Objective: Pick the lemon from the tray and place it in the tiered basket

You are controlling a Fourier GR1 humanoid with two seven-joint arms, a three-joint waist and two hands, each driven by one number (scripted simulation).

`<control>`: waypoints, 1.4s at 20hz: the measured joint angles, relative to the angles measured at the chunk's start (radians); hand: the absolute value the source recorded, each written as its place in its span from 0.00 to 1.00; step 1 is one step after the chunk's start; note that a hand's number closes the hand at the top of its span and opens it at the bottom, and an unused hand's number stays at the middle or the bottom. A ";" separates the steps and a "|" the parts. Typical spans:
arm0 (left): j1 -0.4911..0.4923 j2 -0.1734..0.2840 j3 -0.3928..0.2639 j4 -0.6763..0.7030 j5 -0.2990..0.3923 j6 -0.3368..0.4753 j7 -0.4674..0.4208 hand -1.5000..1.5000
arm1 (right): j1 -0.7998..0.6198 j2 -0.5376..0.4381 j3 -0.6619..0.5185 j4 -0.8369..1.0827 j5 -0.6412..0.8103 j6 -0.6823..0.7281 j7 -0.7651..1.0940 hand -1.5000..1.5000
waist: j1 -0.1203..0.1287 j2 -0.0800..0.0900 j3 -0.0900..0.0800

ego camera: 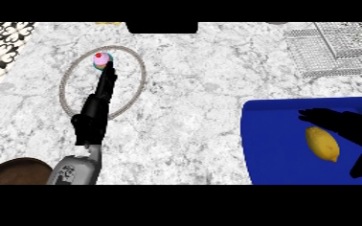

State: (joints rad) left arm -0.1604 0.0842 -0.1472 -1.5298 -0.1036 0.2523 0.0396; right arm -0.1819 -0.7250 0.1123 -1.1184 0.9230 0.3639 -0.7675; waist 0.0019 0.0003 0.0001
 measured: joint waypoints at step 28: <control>0.015 0.001 0.037 -0.041 -0.012 -0.042 0.019 0.50 | -0.120 0.216 -0.117 -0.122 0.293 -0.067 0.805 1.00 | -0.005 -0.003 -0.001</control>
State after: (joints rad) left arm -0.1451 0.0856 -0.1102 -1.5708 -0.1157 0.2106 0.0583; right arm -0.3016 -0.5086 -0.0050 -1.2406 1.2160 0.2970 0.0376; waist -0.0029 -0.0025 -0.0013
